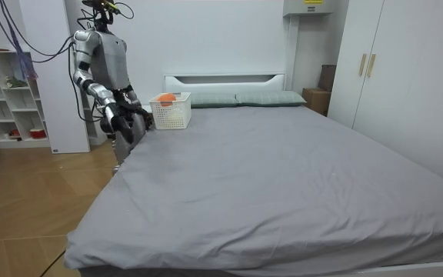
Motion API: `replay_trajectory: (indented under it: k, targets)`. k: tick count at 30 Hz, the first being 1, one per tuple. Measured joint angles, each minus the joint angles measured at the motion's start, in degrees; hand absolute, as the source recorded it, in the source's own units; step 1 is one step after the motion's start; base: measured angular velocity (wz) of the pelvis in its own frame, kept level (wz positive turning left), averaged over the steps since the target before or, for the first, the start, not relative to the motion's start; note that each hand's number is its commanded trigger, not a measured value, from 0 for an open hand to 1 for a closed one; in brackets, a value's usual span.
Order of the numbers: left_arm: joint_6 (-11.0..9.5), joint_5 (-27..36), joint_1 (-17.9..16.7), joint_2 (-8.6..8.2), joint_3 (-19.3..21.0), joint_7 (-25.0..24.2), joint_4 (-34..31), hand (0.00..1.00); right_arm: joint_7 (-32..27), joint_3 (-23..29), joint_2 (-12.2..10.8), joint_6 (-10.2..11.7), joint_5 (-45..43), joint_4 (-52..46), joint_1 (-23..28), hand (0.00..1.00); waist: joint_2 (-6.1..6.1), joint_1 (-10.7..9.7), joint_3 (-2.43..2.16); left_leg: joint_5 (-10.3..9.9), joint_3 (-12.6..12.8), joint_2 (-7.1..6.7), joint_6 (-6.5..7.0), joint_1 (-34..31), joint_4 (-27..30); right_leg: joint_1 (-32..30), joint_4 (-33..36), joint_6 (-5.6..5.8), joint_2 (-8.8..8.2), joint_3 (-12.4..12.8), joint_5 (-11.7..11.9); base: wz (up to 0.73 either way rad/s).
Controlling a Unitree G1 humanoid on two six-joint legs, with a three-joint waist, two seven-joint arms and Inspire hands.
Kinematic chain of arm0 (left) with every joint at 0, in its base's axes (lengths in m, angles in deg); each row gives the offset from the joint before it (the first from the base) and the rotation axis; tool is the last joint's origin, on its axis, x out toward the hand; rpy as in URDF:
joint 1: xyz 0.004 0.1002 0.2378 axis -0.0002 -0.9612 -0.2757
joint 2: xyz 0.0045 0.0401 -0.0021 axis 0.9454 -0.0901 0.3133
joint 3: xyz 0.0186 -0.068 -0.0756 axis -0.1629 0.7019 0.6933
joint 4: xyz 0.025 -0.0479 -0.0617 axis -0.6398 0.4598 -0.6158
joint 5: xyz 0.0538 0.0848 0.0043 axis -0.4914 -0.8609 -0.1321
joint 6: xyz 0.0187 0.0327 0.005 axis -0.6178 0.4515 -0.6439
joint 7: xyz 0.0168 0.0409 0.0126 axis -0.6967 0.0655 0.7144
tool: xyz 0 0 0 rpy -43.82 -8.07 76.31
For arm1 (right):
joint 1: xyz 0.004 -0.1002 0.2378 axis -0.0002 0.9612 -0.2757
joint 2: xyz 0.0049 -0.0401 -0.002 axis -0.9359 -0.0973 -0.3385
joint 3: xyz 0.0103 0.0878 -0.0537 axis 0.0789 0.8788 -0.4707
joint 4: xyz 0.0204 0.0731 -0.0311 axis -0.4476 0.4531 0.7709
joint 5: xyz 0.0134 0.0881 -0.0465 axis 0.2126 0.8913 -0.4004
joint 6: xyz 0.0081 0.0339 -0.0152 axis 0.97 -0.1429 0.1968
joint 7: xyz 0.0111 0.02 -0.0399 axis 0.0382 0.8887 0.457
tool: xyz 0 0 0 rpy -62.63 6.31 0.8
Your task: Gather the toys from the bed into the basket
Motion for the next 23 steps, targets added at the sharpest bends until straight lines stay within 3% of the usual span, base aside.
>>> replay_trajectory:
  k: [1, 5, 12, 15, 18, 20, 23]
  targets:
    - [0.0, 0.0, 0.0, 0.00, 0.0, 0.0, 0.1, 0.00, -0.1, 0.0, -1.0, 1.3, -0.3, 3.6, 0.8, 0.00, 0.08, -0.1, 0.03, -0.2, 0.1, 0.14, -0.08, -0.1, 0.1, -0.1, 0.0, -0.03, 0.14, 0.3, 0.0, -0.08]
    - [0.0, 0.0, -0.7, -0.17, -0.2, -0.5, 0.4, 0.00, 0.2, -0.2, -2.8, 1.8, -3.4, 16.3, 4.2, 0.00, 0.86, -0.7, -0.11, -0.4, 0.3, 0.24, -0.24, 0.2, 0.0, 0.1, -0.1, -0.22, 0.39, 1.1, -0.1, -0.05]
    - [0.1, -0.7, -0.5, -0.24, 0.3, -1.6, 2.8, 0.00, 5.1, -2.7, -3.4, 1.8, -10.2, 40.2, 4.1, 0.00, 1.53, -1.1, 0.16, -0.5, 0.8, 0.24, -0.35, 0.9, 0.1, 0.1, 0.0, -0.38, 0.49, 2.1, -0.6, -0.06]
    - [0.0, -1.3, -1.1, -0.25, 0.5, -2.2, 3.1, 0.00, 8.7, -3.4, -3.4, 1.2, -15.9, 47.4, 3.9, 0.00, 1.86, -1.0, 0.02, -0.5, 0.8, 0.25, -0.39, 1.2, 0.1, 0.2, 0.1, -0.41, 0.52, 2.1, -0.8, 0.00]
    - [0.2, -1.7, -0.9, -0.39, -0.1, -2.1, 3.1, 0.00, 10.1, -7.3, -3.4, -0.5, -21.9, 50.6, 3.1, 0.00, 2.08, -0.5, 0.02, -0.5, 0.9, 0.29, -0.42, 1.5, 0.1, 0.2, 0.1, -0.46, 0.59, 2.1, -0.8, -0.04]
    - [0.6, -1.7, -0.7, -0.37, -0.5, -2.0, 3.0, 0.00, 10.2, -11.3, -3.4, -2.8, -28.7, 51.0, 2.0, 0.00, 2.16, 0.9, 0.04, -0.5, 1.1, 0.30, -0.43, 1.5, 0.0, 0.2, 0.2, -0.47, 0.60, 2.1, -0.8, -0.05]
    - [1.3, -1.7, 0.0, -0.53, -2.4, -1.5, 3.1, 0.00, 10.2, -12.5, -3.4, -4.3, -35.4, 52.0, -1.2, 0.00, 2.38, 2.1, 0.05, -0.5, 1.1, 0.28, -0.43, 1.5, 0.0, 0.3, 0.1, -0.45, 0.61, 2.0, -0.7, 0.00]
